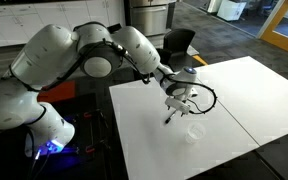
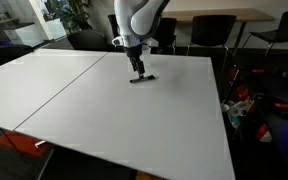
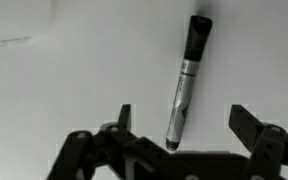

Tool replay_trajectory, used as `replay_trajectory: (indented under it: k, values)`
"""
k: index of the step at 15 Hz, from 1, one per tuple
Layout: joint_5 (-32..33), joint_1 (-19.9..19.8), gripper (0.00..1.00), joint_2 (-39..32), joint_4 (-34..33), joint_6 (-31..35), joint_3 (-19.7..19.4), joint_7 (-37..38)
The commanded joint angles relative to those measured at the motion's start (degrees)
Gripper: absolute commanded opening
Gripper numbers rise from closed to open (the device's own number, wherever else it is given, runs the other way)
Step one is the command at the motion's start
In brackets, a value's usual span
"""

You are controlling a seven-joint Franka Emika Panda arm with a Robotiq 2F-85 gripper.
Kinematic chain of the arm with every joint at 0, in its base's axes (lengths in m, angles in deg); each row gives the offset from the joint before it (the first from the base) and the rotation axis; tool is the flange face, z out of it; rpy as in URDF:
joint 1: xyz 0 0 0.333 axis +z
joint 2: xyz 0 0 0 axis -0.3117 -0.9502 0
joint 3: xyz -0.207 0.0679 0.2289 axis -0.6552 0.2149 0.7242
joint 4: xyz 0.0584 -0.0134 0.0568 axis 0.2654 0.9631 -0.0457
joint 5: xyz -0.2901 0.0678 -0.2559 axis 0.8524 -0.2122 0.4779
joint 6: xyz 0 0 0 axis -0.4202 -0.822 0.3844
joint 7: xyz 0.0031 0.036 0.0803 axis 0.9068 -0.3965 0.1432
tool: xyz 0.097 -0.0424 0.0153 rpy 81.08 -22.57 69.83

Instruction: Move the cup to the right, put the marker in the cup and then remove it and put it back on the table

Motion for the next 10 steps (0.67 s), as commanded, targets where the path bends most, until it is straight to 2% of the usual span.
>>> replay_trajectory:
  k: [1,5,6,10]
  values:
    - [1.05,-0.13,1.00,-1.84,-2.27,0.44,0.04,2.34]
    - [1.20,0.11,1.00,-2.80,-3.16,0.18,0.06,2.49]
    - [1.19,0.13,0.81,-2.99,-3.38,0.21,0.06,2.52]
    - [1.06,0.01,0.49,-3.18,-3.66,0.55,0.16,2.52]
